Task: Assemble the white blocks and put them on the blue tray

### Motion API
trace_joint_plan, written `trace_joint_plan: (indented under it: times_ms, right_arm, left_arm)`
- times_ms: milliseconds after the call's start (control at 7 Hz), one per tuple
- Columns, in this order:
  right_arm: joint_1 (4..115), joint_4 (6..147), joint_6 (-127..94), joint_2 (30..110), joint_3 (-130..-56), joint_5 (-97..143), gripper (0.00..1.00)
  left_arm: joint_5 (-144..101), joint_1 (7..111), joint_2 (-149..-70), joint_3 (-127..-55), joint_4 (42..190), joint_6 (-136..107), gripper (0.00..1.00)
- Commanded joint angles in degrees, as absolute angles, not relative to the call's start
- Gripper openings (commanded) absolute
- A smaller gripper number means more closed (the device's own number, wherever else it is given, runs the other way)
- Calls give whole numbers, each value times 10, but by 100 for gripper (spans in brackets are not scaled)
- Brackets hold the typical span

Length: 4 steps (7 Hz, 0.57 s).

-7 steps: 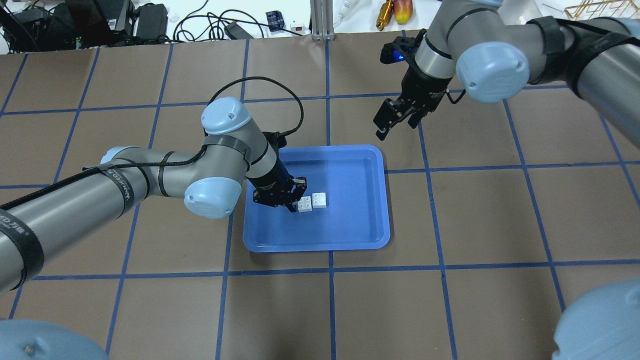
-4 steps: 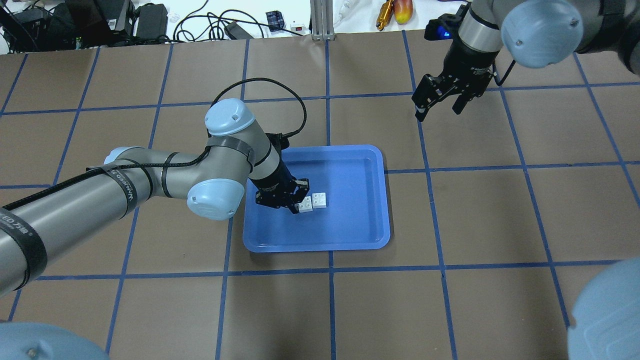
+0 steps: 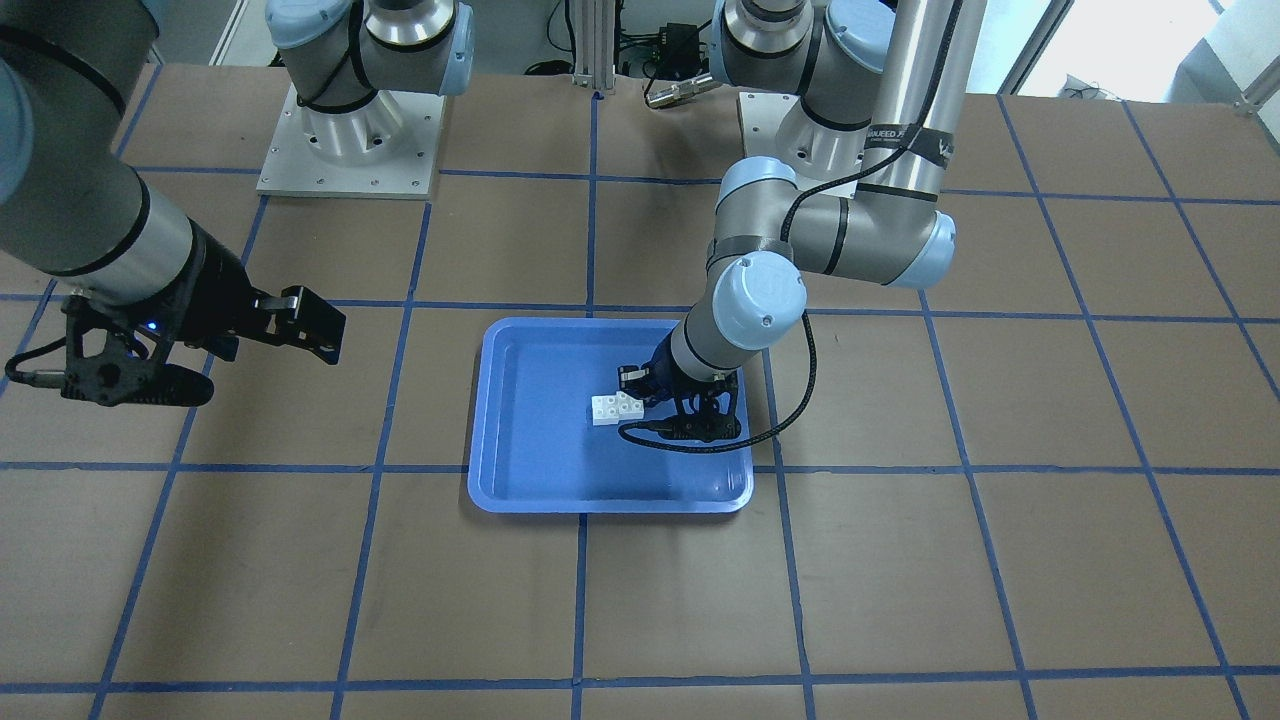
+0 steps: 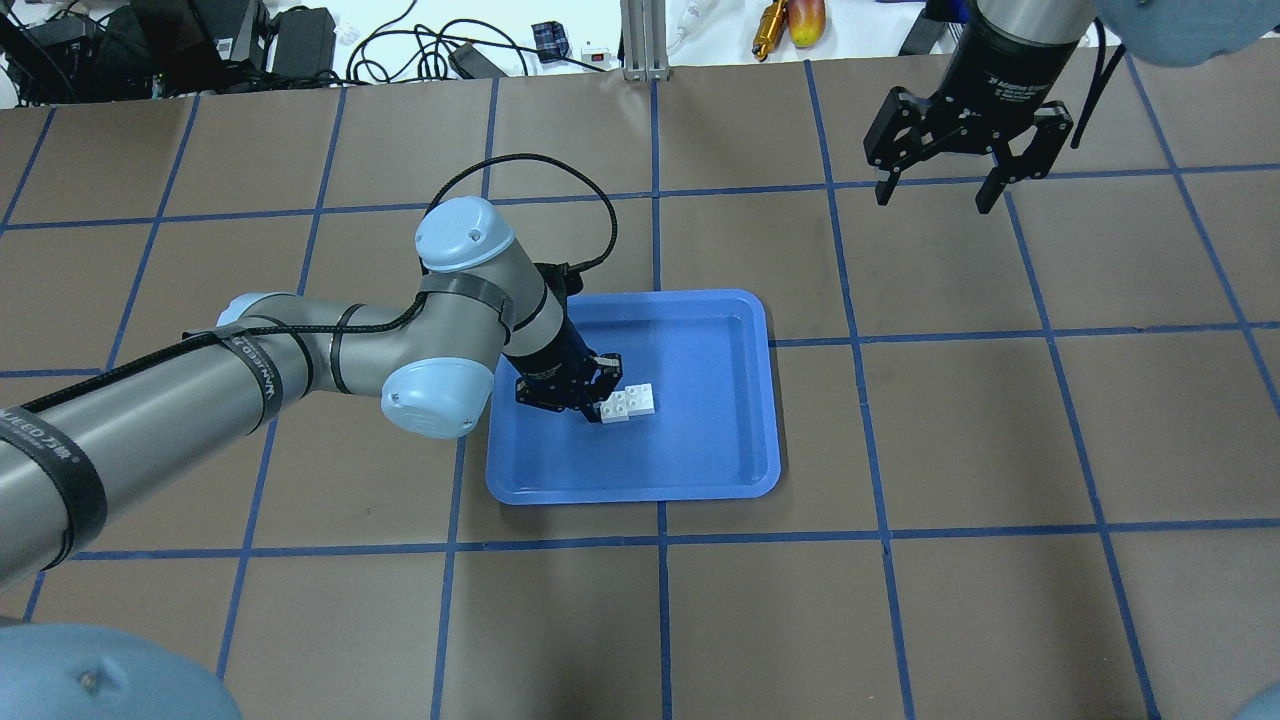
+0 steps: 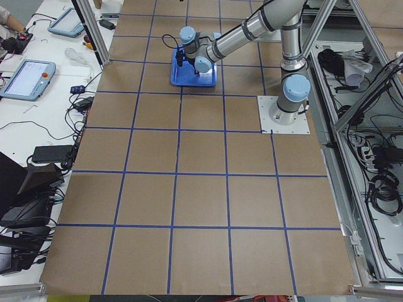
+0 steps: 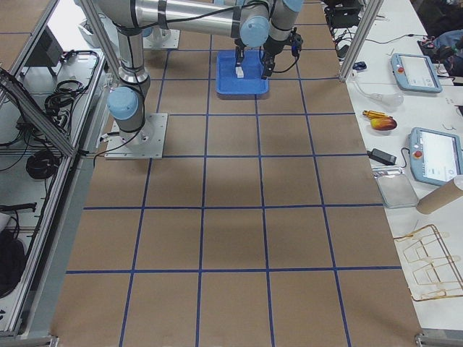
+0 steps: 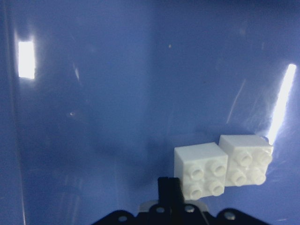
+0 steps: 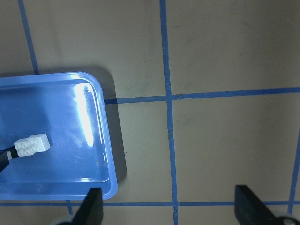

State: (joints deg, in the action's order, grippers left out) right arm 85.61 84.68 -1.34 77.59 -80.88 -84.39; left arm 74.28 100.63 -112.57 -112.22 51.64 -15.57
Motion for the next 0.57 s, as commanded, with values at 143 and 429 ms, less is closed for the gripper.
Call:
trace_joint_plan:
  times_ms: [143, 429]
  right_arm:
    - [862, 846, -69, 808, -810, -850, 100]
    - [880, 837, -76, 818, -812, -852, 100]
  left_arm:
    - [746, 1021, -1127, -1114, 504, -160, 0]
    - [747, 1027, -1126, -1107, 504, -171, 0]
